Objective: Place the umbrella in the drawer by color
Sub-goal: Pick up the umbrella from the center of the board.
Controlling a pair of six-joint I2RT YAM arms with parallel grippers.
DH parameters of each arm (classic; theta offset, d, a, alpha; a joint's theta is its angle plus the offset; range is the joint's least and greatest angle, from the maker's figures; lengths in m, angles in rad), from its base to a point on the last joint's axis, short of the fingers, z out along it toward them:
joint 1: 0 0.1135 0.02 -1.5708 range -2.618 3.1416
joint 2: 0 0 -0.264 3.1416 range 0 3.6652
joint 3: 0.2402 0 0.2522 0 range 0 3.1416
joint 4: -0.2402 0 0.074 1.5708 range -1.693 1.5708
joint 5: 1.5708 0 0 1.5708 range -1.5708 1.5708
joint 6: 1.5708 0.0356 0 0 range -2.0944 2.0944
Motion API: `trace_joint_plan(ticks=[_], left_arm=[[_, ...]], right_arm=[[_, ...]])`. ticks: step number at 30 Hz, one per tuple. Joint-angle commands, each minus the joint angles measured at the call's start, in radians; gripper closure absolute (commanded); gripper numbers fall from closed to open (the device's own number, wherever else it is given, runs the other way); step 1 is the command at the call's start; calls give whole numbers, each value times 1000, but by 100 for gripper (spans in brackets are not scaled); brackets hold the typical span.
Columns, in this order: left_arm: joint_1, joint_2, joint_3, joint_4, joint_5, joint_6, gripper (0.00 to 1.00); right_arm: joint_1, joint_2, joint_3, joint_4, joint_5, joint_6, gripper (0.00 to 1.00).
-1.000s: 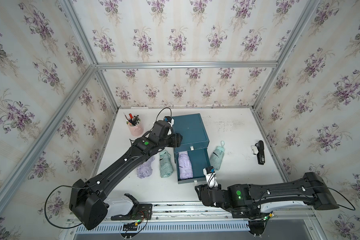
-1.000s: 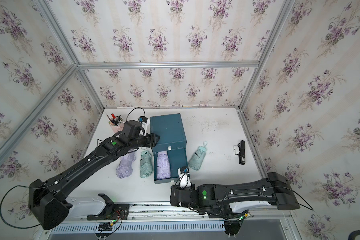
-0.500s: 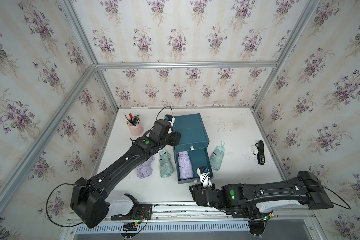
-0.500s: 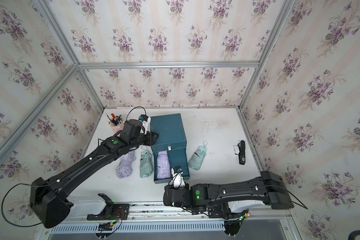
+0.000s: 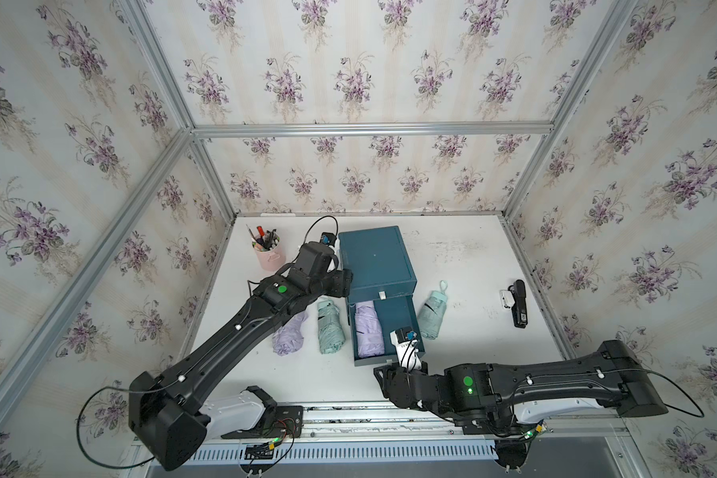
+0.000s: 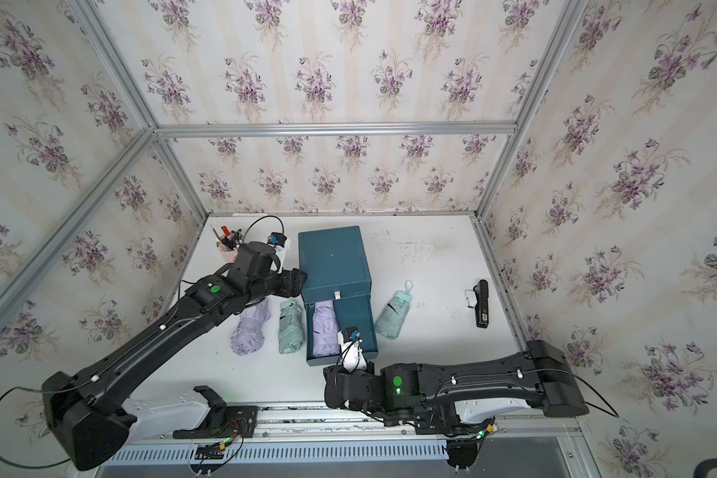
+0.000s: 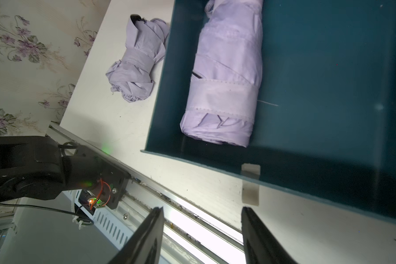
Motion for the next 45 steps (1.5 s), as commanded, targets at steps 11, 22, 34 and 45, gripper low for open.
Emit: trace_joint_plan(ticks=[11, 22, 34, 45], left_arm=[[114, -467, -369, -295, -261, -288, 2], [342, -183, -538, -12, -9, -343, 5], [387, -54, -565, 12, 275, -340, 33], [425, -105, -546, -2, 120, -354, 34]], right_arm=[[1, -75, -32, -17, 46, -14, 42], [2, -17, -37, 38, 28, -16, 43], [2, -80, -35, -12, 63, -5, 43], [2, -112, -40, -15, 93, -24, 41]])
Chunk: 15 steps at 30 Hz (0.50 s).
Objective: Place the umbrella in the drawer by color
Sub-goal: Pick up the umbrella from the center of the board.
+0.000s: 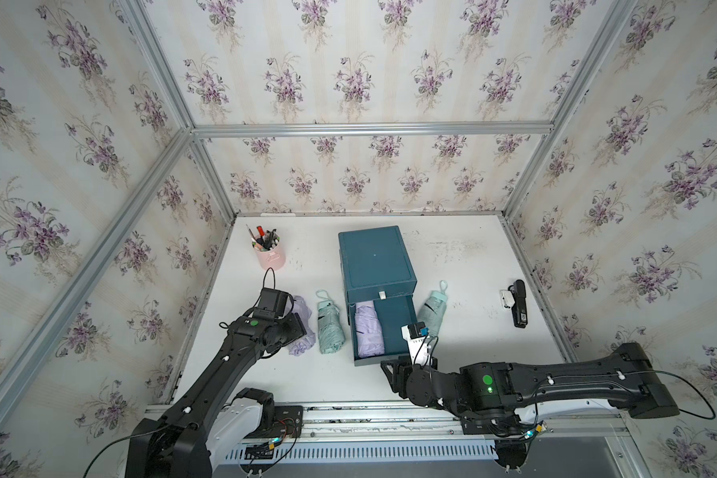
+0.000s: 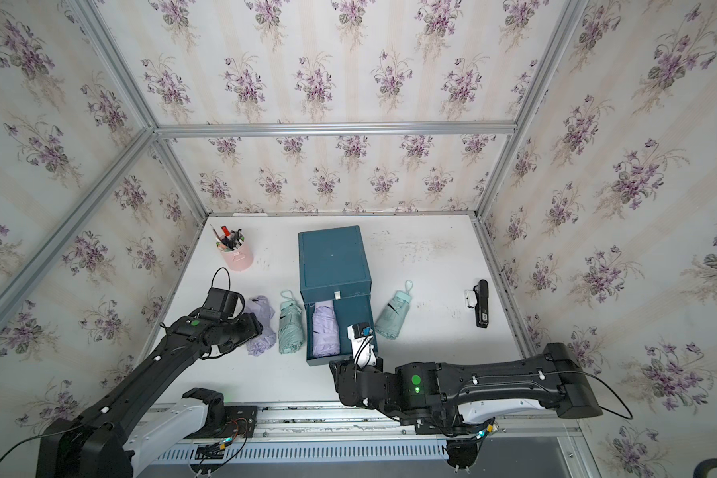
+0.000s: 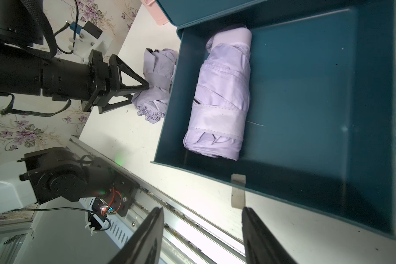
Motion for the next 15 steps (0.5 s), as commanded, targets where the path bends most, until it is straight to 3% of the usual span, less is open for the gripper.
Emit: trace_joint_plan(ticks=[1, 6, 9, 15], left_arm=[[11, 81, 33, 38, -42, 22, 35], [16, 243, 102, 34, -8, 87, 43], [18, 251, 73, 70, 4, 92, 44], [17, 246, 34, 108, 36, 95, 64]], right_arm=[[0, 14, 11, -26, 43, 2, 41], [1, 44, 24, 18, 39, 10, 41], [1, 79, 49, 10, 27, 20, 42], [1, 113, 82, -5, 21, 28, 42]])
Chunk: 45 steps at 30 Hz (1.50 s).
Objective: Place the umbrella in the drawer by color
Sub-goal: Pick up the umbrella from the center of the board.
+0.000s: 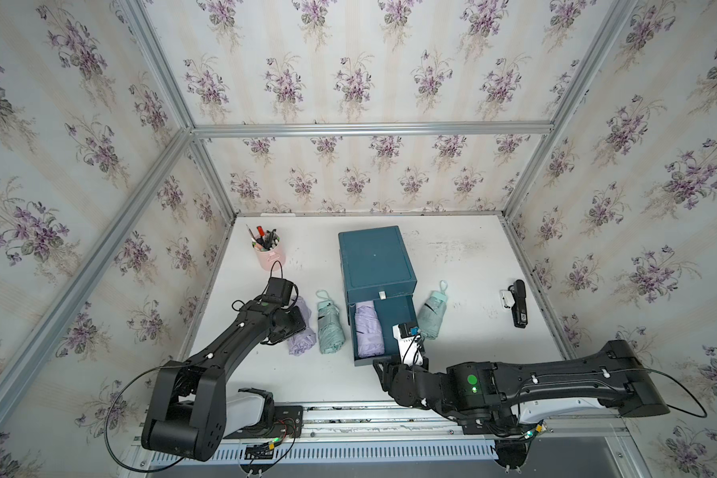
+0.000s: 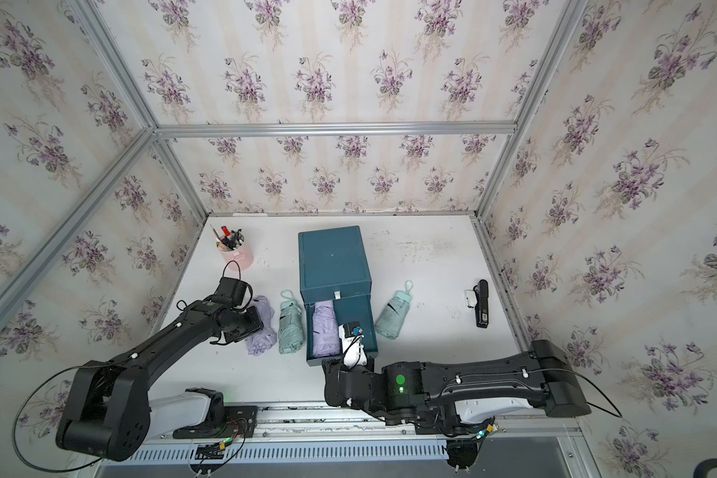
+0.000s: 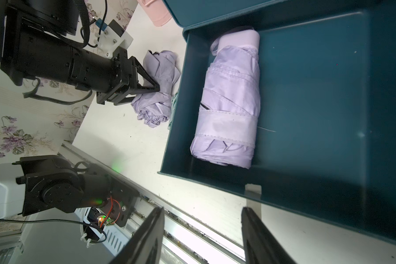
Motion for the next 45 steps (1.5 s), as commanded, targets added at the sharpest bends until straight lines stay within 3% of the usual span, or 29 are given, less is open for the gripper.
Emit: trace_joint_plan(ticks=[1, 10, 17, 29, 33, 38, 45], left_arm=[[2, 3, -16, 0, 13, 8, 67], [-1, -123, -10, -29, 53, -18, 100], [-2, -282, 82, -108, 99, -20, 100], [-20, -609, 149, -13, 337, -176, 100], [-48, -668, 113, 101, 425, -280, 100], [-113, -662, 74, 266, 509, -379, 100], [-262, -678, 14, 392, 421, -435, 100]], right_arm=[[1, 0, 14, -11, 6, 5, 42], [1, -16, 67, -58, 41, -9, 41], [1, -5, 90, -105, 138, 55, 39], [-21, -72, 128, 41, 112, -127, 38], [-40, -99, 115, 136, 31, -206, 35], [-121, -135, 86, 235, -164, -228, 33], [-169, -200, 24, 415, -318, -264, 27]])
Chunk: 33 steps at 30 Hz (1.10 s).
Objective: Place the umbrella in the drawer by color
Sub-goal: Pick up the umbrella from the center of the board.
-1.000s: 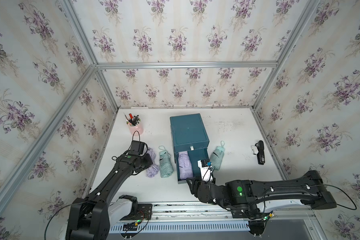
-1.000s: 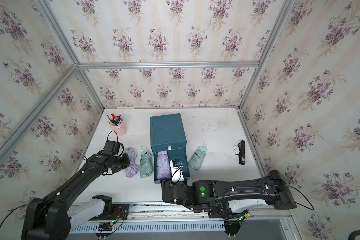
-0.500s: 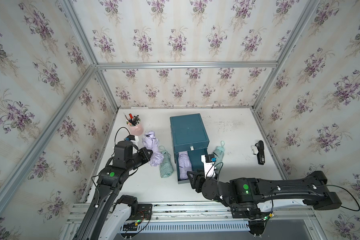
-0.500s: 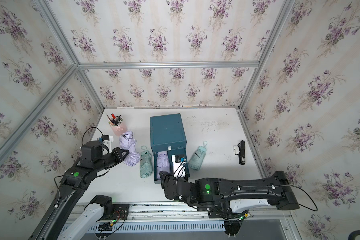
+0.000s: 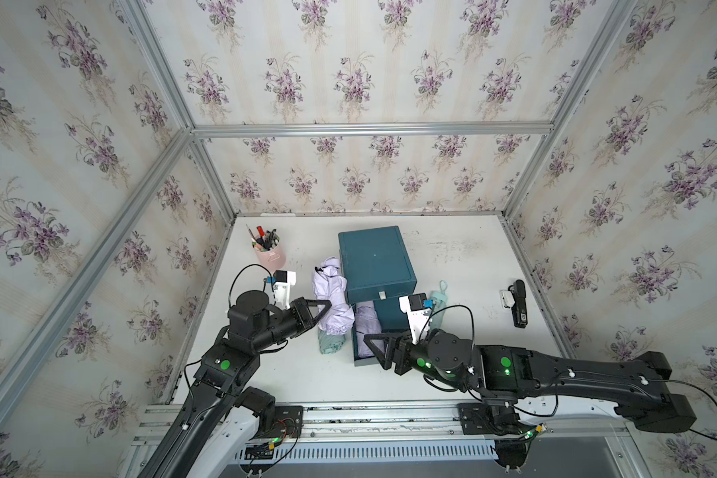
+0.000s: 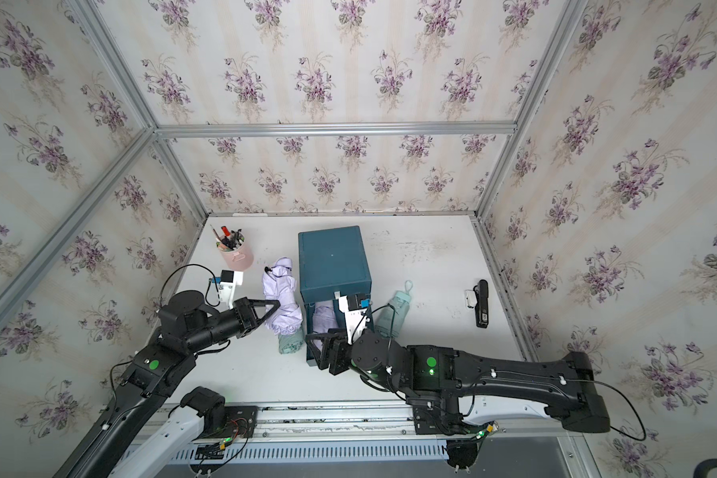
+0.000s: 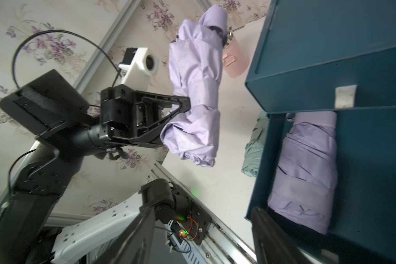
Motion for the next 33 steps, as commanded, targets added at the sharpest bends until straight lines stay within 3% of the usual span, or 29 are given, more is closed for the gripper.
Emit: trace_joint_plan(ticks=[1, 5, 21, 27, 33], left_arm=[[-39, -16, -39, 192, -33, -72, 100], [-93, -7, -88, 298, -51, -128, 100], [-230, 82, -79, 400, -70, -101, 100], [-259, 109, -67, 406, -82, -89, 100], [-270, 121, -78, 399, -101, -78, 100]], right_arm=[[-22, -15, -22, 138, -115, -25, 26], [-70, -2, -63, 211, -207, 21, 25], [-209, 39, -53, 153, -251, 34, 28], [-215, 67, -42, 156, -273, 24, 40], [-218, 71, -32, 150, -295, 21, 64]])
